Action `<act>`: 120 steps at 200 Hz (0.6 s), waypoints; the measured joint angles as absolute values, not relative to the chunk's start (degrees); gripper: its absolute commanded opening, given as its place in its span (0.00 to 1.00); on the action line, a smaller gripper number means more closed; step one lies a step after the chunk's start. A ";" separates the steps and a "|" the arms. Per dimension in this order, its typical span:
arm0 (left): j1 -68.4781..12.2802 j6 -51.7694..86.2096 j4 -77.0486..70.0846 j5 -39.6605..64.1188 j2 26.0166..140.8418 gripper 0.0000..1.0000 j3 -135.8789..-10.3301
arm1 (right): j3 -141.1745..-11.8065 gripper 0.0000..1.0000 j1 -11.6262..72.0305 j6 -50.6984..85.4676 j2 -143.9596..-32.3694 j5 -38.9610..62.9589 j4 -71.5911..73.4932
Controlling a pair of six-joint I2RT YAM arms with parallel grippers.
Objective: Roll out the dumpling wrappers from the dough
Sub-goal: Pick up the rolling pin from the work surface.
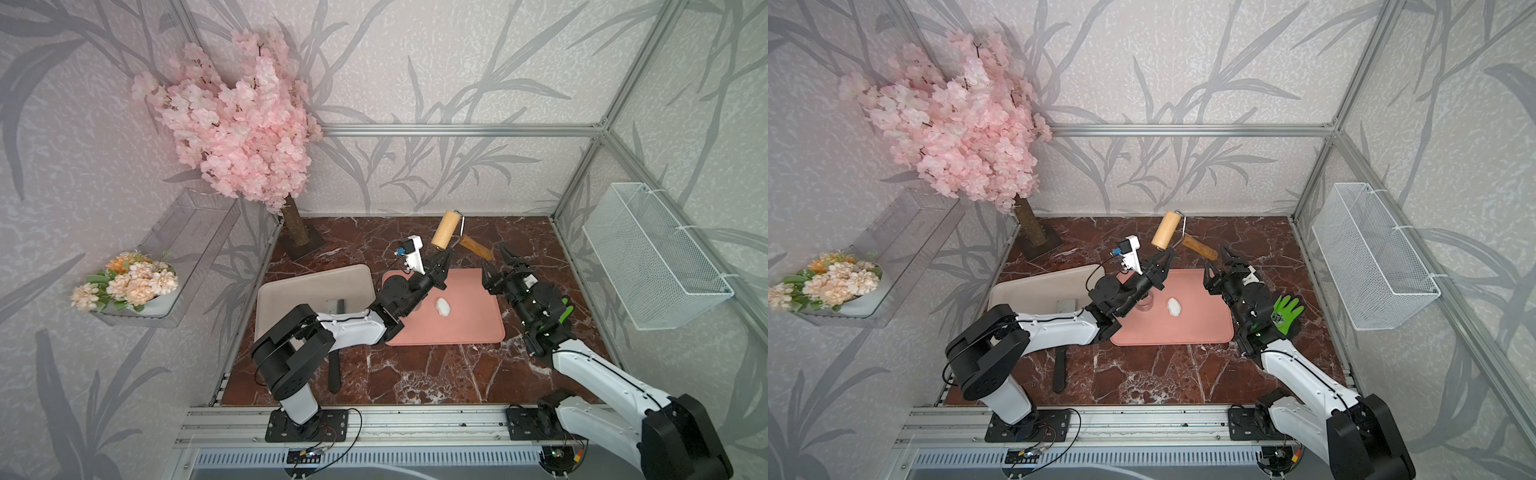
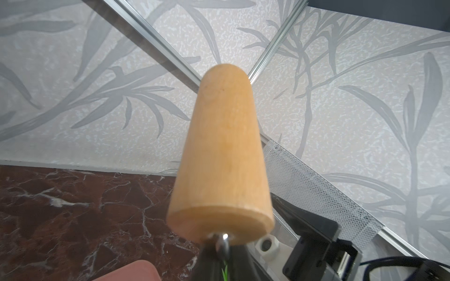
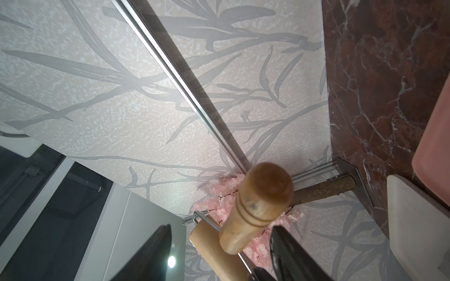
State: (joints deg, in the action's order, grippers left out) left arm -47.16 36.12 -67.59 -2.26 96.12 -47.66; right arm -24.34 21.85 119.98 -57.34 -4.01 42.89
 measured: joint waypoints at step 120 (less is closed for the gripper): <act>-39.64 41.10 -45.32 0.47 83.70 0.00 -46.59 | -26.26 0.79 4.25 91.79 -40.66 16.29 10.74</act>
State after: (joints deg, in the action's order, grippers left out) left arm -39.64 41.10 -45.32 0.47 83.70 -46.59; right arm -26.26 4.25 91.79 -40.66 16.29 10.74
